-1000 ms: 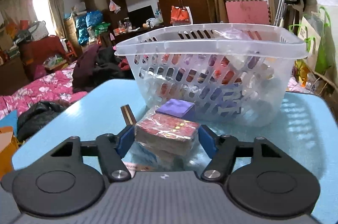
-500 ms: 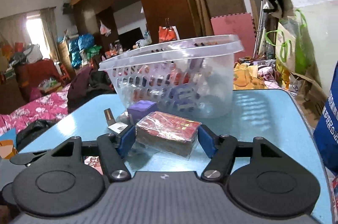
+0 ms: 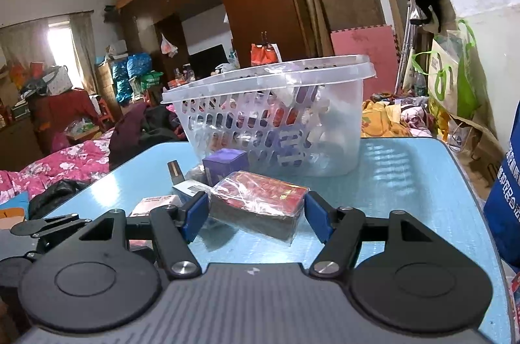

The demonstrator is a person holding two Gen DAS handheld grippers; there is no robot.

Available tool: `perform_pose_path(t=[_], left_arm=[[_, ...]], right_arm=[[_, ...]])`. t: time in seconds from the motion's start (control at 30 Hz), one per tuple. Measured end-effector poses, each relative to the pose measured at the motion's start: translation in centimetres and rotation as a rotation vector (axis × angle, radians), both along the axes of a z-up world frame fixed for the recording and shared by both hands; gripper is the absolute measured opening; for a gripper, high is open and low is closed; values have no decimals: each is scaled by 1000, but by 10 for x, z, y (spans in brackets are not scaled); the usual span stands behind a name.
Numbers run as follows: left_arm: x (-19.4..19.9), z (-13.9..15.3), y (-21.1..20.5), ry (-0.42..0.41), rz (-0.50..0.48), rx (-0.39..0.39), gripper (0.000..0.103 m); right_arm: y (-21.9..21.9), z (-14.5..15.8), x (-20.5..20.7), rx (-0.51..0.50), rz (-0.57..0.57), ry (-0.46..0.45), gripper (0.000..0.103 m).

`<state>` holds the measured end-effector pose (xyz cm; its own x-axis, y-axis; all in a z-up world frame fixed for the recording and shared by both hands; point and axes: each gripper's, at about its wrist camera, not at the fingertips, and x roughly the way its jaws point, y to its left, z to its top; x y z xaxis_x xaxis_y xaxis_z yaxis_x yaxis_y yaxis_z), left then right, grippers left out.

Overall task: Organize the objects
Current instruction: 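Grasp the pink-and-white box with the left gripper while the right grasps a red box, then drop the pink-and-white box and red box into the basket, opening both grippers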

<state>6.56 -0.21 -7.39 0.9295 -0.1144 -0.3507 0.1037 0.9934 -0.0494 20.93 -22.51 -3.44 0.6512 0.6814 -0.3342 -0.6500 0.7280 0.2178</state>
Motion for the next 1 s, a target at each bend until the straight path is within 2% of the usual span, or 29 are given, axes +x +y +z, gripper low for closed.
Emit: perform_pose_path(t=[0.2, 0.37, 0.5, 0.6, 0.67, 0.77, 0.83, 0.93, 0.97, 1.0], left_arm=[[-6, 6, 4, -43, -1, -9, 65], [-8, 25, 13, -91, 2, -22, 65], [-1, 59, 21, -164, 2, -12, 65], [24, 96, 25, -192, 0, -6, 65], [54, 121, 29, -173, -10, -27, 65], [105, 143, 34, -117, 21, -46, 65], [137, 147, 39, -68, 41, -63, 65], [165, 145, 48, -11, 55, -91, 65], [174, 142, 51, 12, 47, -114, 66], [179, 141, 53, 21, 41, -127, 67]], right_arm=[[-4, 4, -4, 12, 3, -15, 68], [-8, 21, -10, 48, 17, -66, 68], [-6, 51, -10, 63, 11, -141, 68], [10, 82, 2, 30, -6, -211, 68], [28, 100, 22, -18, -43, -241, 68], [50, 115, 62, -66, -68, -203, 68], [61, 117, 87, -98, -96, -164, 68], [68, 115, 109, -120, -110, -128, 68], [70, 114, 113, -121, -117, -128, 71], [70, 112, 116, -124, -123, -123, 78]])
